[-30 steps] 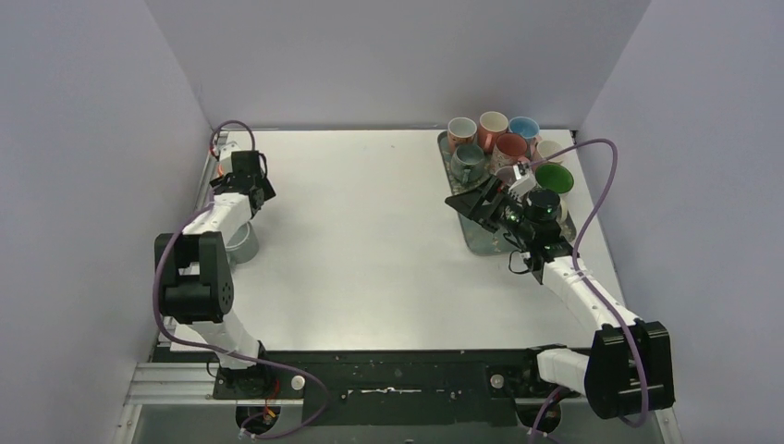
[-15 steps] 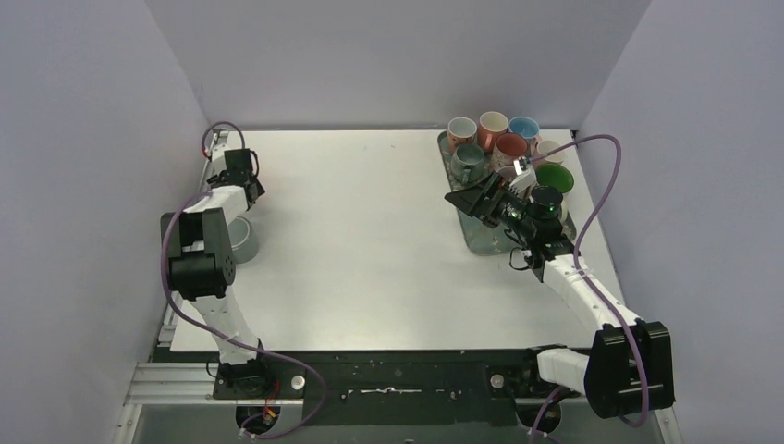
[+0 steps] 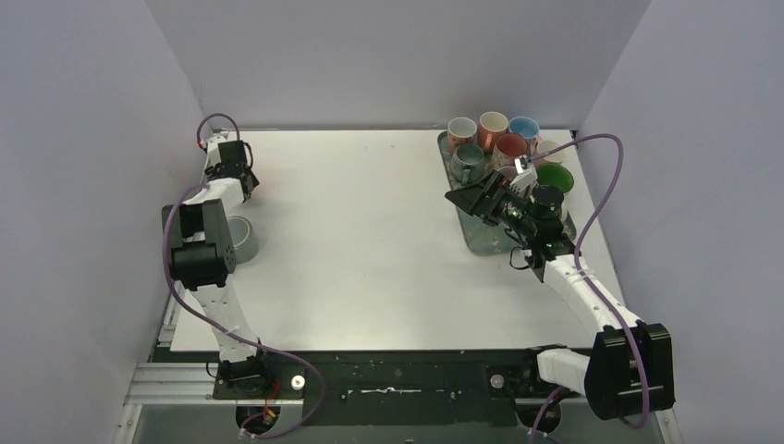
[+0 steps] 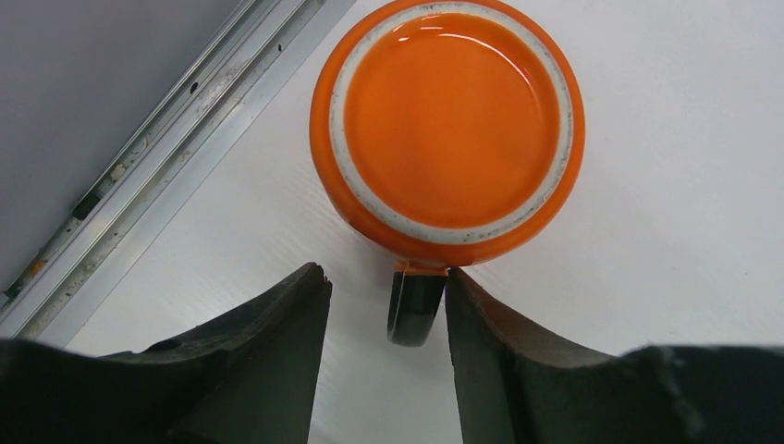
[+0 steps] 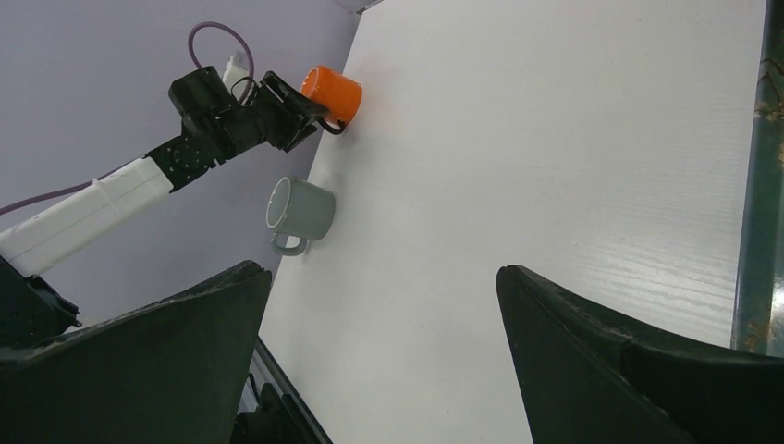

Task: Turn the mug right side up
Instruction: Turn over the cup at the corner of the board.

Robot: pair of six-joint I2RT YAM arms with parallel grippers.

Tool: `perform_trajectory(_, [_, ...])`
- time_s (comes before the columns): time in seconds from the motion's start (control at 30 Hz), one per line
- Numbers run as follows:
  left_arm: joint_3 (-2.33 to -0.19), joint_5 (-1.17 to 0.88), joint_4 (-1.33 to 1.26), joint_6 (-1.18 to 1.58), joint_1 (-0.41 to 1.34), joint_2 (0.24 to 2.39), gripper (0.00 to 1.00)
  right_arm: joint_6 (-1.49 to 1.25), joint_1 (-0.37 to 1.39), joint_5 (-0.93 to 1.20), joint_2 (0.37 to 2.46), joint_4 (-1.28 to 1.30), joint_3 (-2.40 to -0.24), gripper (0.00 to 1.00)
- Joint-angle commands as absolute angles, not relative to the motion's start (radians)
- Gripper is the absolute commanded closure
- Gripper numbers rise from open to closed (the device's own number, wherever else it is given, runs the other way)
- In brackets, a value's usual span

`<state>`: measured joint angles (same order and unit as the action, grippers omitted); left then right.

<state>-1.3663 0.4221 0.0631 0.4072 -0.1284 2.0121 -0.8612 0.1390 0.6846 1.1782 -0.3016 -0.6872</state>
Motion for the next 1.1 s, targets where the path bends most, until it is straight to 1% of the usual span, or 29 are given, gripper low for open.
perform_trajectory(0.0, [-1.427,0.401,0.014,0.364,-0.129,2.029,0.54,-0.853,0.143,0.676,1.143,-0.354,-0.735,0.0])
perform_trajectory(0.17, [-1.448,0.398,0.014,0.355,-0.13,2.041,0.55,-0.841,0.143,0.676,1.14,-0.354,-0.736,0.0])
perform_trajectory(0.27, [-1.456,0.381,0.014,0.35,-0.129,2.05,0.6,-0.801,0.139,0.671,1.149,-0.31,-0.761,0.0])
perform_trajectory(0.43, [-1.468,0.35,0.016,0.349,-0.128,2.066,0.66,-0.793,0.142,0.625,1.152,-0.228,-0.789,0.0])
perform_trajectory(0.53, [-1.49,0.345,0.021,0.342,-0.126,2.074,0.81,-0.801,0.16,0.605,1.147,-0.231,-0.775,0.0])
perform_trajectory(0.67, [-1.499,0.323,0.057,0.354,-0.12,2.056,0.99,-0.806,0.181,0.599,1.15,-0.246,-0.759,0.0])
perform_trajectory(0.7, [-1.494,0.307,0.064,0.363,-0.12,2.044,1.0,-0.815,0.184,0.6,1.154,-0.257,-0.754,0.0])
perform_trajectory(0.8, [-1.468,0.27,0.071,0.387,-0.118,1.993,1.0,-0.825,0.206,0.587,1.171,-0.268,-0.758,0.0])
perform_trajectory(0.93, [-1.381,0.208,0.042,0.419,-0.114,1.914,1.0,-0.772,0.256,0.505,1.198,-0.166,-0.802,0.0])
perform_trajectory(1.07, [-1.293,0.155,0.016,0.465,-0.108,1.842,1.0,-0.839,0.273,0.522,1.204,-0.255,-0.748,0.0])
